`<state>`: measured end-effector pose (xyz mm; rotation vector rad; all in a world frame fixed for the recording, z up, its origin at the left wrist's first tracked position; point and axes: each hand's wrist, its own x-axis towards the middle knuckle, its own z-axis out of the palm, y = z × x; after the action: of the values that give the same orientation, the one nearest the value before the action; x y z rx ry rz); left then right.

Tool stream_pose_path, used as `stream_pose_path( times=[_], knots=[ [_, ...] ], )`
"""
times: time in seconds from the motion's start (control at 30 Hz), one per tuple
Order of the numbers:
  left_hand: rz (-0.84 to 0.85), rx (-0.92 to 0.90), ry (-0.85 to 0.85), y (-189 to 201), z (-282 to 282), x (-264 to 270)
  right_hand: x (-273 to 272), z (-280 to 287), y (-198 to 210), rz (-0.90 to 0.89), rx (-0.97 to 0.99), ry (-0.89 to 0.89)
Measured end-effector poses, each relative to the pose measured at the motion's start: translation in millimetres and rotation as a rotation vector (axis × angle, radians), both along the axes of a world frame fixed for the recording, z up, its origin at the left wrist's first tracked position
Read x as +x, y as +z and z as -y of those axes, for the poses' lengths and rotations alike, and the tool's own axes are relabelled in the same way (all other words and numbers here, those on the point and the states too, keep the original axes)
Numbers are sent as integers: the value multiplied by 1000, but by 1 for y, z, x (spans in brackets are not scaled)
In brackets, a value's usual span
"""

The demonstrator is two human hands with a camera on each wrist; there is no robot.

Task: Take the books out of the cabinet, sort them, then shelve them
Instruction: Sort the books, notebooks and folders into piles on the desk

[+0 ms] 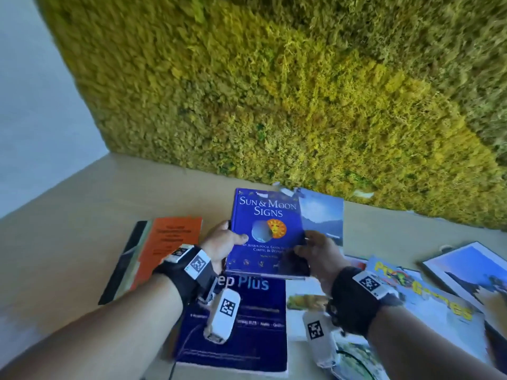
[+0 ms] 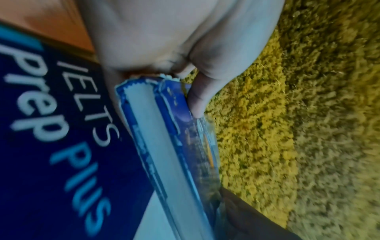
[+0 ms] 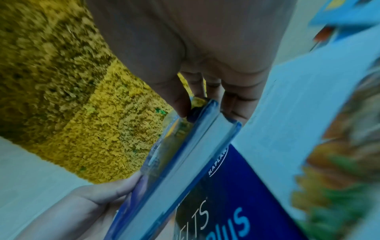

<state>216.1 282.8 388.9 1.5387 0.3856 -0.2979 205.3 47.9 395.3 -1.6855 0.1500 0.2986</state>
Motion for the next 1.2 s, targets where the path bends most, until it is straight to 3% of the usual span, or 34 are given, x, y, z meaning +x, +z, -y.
stream_pose_path(
  times=[0.2,0.33,0.43,0.53,0.63,0.73,0.83,0.9,1.0,1.1,1.2],
  knots=[
    [-29,107,-4,-24,-74,97,72,-76,-3,-34,74,-31],
    [-18,303,-39,-30,-84,135,98,-99,-11,-58,12,-31],
    [98,451,-106,-40,-88,150,105,-103,-20,-35,6,2],
    [151,634,-335,-47,-81,144,97,-91,-17,13,-216,98],
    [61,1001,-626,-53,-70,129,81,-56,-9,61,-319,114],
    [53,1138,-617,-50,-63,123,60,1,0,82,-545,15],
    [74,1239,-565,-46,-43,110,36,53,-2,-34,-883,-6],
    [212,1197,-545,-40,-14,83,19,69,-7,-173,-1016,100],
    [394,998,-637,-28,43,26,6,72,-15,-206,-1018,185],
    [353,895,-796,-30,93,-22,4,74,-26,-140,-945,96],
    [282,878,-791,-32,123,-49,-2,78,-26,-87,-636,-84]
  ],
)
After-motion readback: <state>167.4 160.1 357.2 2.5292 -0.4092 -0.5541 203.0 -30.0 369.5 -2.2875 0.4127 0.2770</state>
